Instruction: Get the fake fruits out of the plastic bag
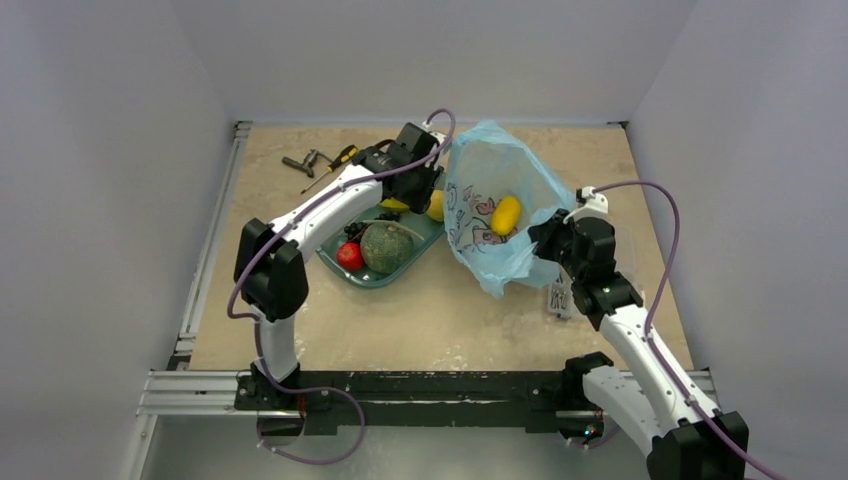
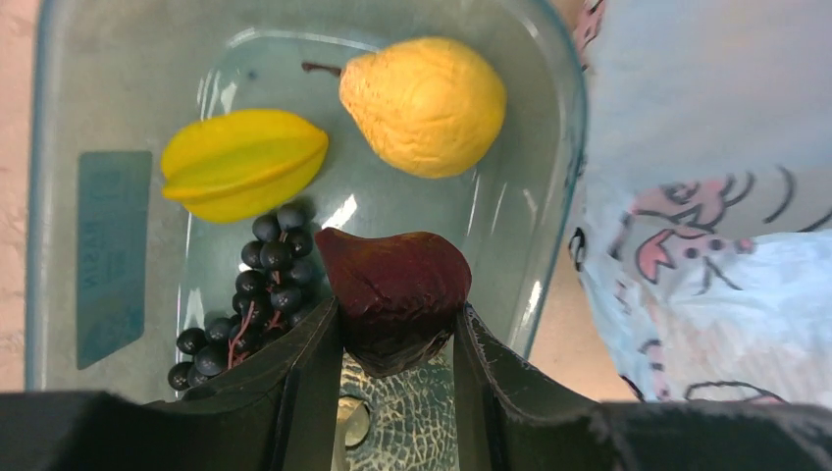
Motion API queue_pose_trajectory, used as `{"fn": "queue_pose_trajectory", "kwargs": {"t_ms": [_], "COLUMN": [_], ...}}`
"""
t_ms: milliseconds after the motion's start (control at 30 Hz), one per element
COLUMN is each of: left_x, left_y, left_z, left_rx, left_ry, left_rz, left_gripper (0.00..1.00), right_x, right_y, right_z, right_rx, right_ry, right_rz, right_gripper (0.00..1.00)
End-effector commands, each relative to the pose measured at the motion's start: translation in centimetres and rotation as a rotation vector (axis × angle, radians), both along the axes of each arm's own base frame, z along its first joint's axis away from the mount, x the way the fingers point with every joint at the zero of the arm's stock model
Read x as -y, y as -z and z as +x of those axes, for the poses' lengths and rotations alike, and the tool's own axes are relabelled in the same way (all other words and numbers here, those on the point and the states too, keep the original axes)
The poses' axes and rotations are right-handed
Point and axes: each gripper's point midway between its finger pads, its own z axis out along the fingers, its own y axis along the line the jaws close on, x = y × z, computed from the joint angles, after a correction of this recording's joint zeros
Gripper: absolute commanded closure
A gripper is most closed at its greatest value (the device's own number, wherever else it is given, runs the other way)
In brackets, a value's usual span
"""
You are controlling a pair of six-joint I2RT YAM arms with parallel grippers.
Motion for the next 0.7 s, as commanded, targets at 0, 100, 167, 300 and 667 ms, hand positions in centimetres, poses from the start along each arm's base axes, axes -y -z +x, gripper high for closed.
{"fn": "queue_pose_trajectory", "kwargs": {"t_ms": [0,100,167,300,667], "left_x": [-0.5,-1.6,-2.0,-1.8,-2.1], "left_y": [0.6,2.7,3.7,4.7,4.4], "left_z": [0.8,0.6,0.5,-0.4,-1.4], "left_rx": [0.002,-0.028,-0.034,-0.057,-0.036], "left_ry": [-0.036,-0.061,-0.065,-0.046,-0.017], "left_rz": [0.044,0.110,0.130,0.109,0.070], "left_gripper": [1.00,1.00,0.98,0.82,0.07], "right_x": [0.0,0.1,0.0,-0.2,-2.0], "right_y": [-0.4,-0.1,0.0,0.5,1.0], "right_z": [-0.4,-0.7,-0.9,-1.2,-1.7], "right_rx": [0.030,0.021,0.019,0.005,-0.033], "right_ry": [-0.019,-0.014,-0.016,-0.018,-0.088], "right_rz": [-0.009,0.000,0.008,0.031,0.109], "right_gripper": [1.00,1.00,1.00,1.00,1.00]}}
